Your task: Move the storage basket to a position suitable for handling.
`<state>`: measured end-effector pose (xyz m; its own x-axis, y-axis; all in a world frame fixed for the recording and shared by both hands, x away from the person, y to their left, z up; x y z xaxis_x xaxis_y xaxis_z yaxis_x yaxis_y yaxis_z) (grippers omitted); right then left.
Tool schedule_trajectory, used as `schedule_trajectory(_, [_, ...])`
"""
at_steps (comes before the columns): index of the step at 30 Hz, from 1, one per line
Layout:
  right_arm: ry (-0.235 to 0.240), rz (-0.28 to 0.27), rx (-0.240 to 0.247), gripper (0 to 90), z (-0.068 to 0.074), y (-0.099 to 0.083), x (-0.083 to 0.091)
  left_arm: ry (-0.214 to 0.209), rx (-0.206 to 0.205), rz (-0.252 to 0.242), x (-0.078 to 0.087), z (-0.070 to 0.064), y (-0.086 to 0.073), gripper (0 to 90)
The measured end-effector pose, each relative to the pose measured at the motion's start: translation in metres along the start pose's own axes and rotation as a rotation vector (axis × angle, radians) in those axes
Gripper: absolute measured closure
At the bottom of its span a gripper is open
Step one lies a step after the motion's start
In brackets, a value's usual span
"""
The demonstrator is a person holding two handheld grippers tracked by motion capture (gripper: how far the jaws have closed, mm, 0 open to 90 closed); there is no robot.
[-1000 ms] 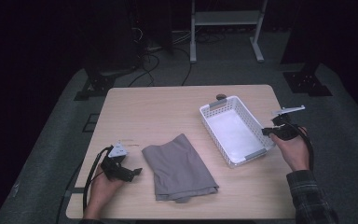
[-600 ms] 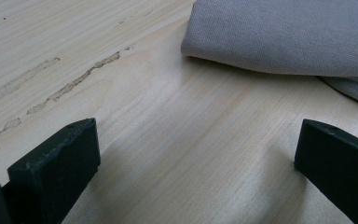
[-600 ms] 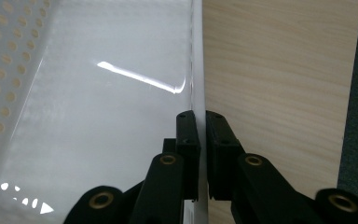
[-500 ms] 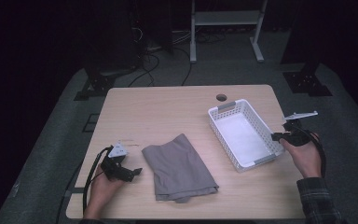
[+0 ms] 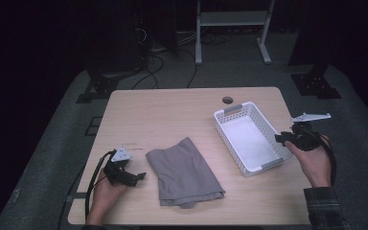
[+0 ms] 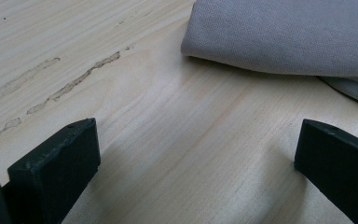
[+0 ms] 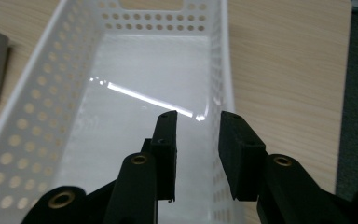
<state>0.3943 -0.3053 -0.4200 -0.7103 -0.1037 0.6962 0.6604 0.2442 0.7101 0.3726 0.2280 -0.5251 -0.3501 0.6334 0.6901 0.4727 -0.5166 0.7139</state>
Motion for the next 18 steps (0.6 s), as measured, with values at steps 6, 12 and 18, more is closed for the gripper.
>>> schedule_trajectory(6, [0.064,-0.034,-0.001,66.6,0.022,0.005,0.002,0.000,-0.003,0.001,0.000,0.000,0.000,0.0])
schedule_trajectory(12, [0.101,-0.037,0.041,67.1,0.045,0.011,-0.001,0.001,-0.003,0.001,0.000,0.000,0.000,0.0])
schedule_trajectory(18, [0.144,-0.032,0.072,67.1,0.069,0.018,-0.009,0.001,-0.003,0.001,0.000,0.000,0.000,0.0])
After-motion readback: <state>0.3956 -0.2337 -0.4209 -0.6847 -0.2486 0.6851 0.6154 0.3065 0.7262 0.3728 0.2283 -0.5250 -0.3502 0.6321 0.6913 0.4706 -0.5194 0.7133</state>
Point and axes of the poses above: each handheld gripper's, and its own axes: x roughly backward along the jaws, y roughly out of its top, z roughly to its left, the point moved 6 cm from there along -x, roughly forward along the jaws, and after that the axes turned 11 degrees about -y, right-handed, at the moved point
